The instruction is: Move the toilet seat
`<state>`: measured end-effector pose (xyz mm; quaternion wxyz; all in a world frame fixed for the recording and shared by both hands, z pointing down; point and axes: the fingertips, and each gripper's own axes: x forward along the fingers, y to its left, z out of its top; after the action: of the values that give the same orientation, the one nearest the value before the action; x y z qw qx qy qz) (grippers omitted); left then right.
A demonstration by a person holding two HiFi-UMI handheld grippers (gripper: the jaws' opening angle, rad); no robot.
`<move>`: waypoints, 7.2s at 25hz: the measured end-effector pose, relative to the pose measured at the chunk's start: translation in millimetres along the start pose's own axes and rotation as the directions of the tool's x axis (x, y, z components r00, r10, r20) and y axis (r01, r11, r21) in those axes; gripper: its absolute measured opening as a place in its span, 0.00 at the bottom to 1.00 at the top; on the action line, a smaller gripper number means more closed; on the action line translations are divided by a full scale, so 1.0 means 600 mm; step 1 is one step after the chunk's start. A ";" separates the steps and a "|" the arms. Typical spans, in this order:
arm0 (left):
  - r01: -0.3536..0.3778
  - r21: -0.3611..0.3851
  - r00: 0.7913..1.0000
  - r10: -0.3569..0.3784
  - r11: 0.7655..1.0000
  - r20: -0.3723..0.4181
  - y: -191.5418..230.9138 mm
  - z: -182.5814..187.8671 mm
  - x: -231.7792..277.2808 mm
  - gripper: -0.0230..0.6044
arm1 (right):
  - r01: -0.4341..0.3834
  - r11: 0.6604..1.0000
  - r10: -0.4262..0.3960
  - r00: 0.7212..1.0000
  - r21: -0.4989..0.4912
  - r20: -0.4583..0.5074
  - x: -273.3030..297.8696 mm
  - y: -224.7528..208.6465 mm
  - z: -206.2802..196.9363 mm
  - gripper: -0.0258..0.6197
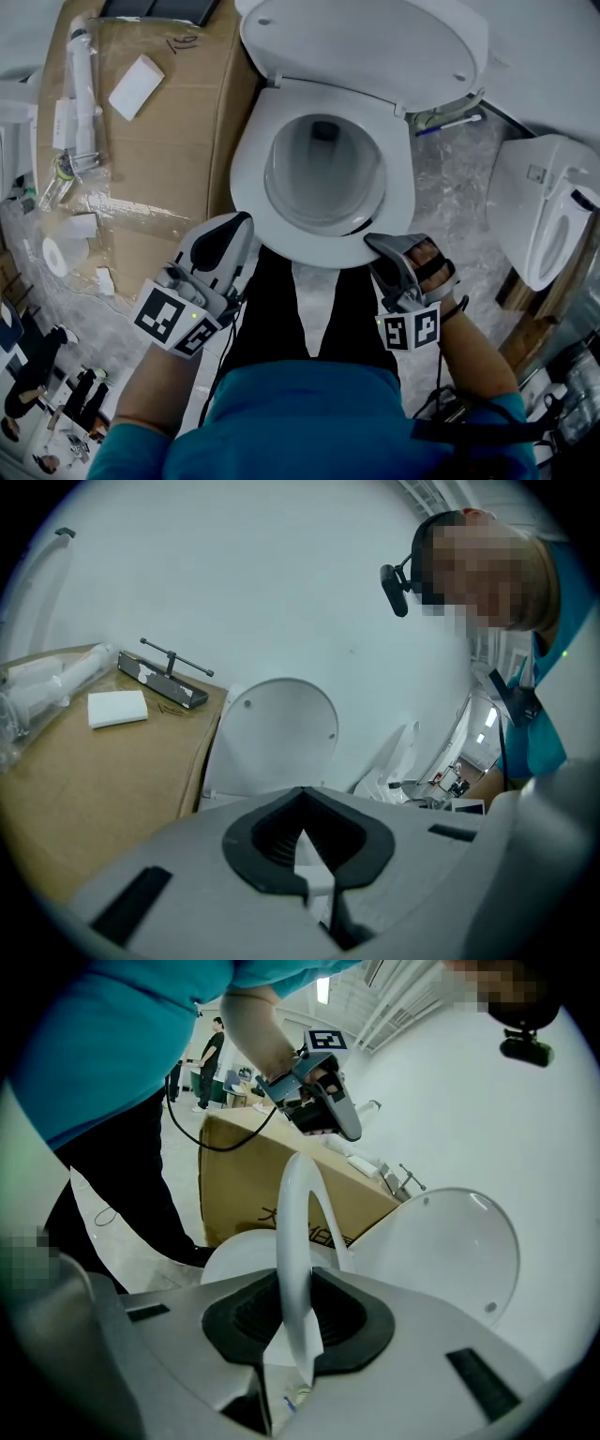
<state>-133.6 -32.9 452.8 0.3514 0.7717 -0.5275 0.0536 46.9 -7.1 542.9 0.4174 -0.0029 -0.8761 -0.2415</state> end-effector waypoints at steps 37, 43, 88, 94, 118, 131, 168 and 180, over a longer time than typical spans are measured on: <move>0.013 0.086 0.998 -0.019 0.996 0.065 -0.020 0.056 0.006 0.02 | 0.198 0.976 -0.202 0.978 0.088 0.046 -0.033 -0.203 0.019 0.13; 0.026 0.091 0.997 -0.032 0.996 0.066 -0.027 0.055 0.014 0.02 | 0.216 0.971 -0.222 0.974 0.107 0.052 -0.035 -0.230 0.018 0.14; 0.044 0.100 0.997 -0.050 0.994 0.054 -0.029 0.047 0.019 0.02 | 0.412 0.875 -0.430 0.903 0.254 0.016 -0.038 -0.427 -0.013 0.28; 0.048 0.091 0.996 -0.054 0.995 0.069 -0.027 0.053 0.021 0.02 | 0.460 0.853 -0.474 0.880 0.247 -0.003 -0.038 -0.447 -0.017 0.30; 0.034 0.097 0.998 -0.039 0.995 0.052 -0.006 0.053 0.024 0.02 | 0.619 0.758 -0.617 0.783 0.206 -0.085 -0.025 -0.519 -0.039 0.34; 0.029 0.090 0.998 -0.034 0.996 0.055 0.000 0.056 0.025 0.02 | 0.644 0.740 -0.636 0.764 0.195 -0.110 -0.015 -0.555 -0.052 0.35; 0.071 0.151 0.992 -0.085 0.986 0.093 -0.070 0.130 -0.021 0.02 | 0.606 0.758 -0.603 0.792 0.239 -0.096 -0.107 -0.519 0.005 0.37; 0.115 0.210 0.983 -0.142 0.971 0.115 -0.209 0.211 -0.100 0.02 | 0.496 0.743 -0.540 0.841 0.448 -0.036 -0.267 -0.468 0.085 0.37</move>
<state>-89.7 -37.3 270.0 0.2390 0.8378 -0.4897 0.0341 56.4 -202.0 280.0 0.2806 0.3235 -0.8923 -0.1429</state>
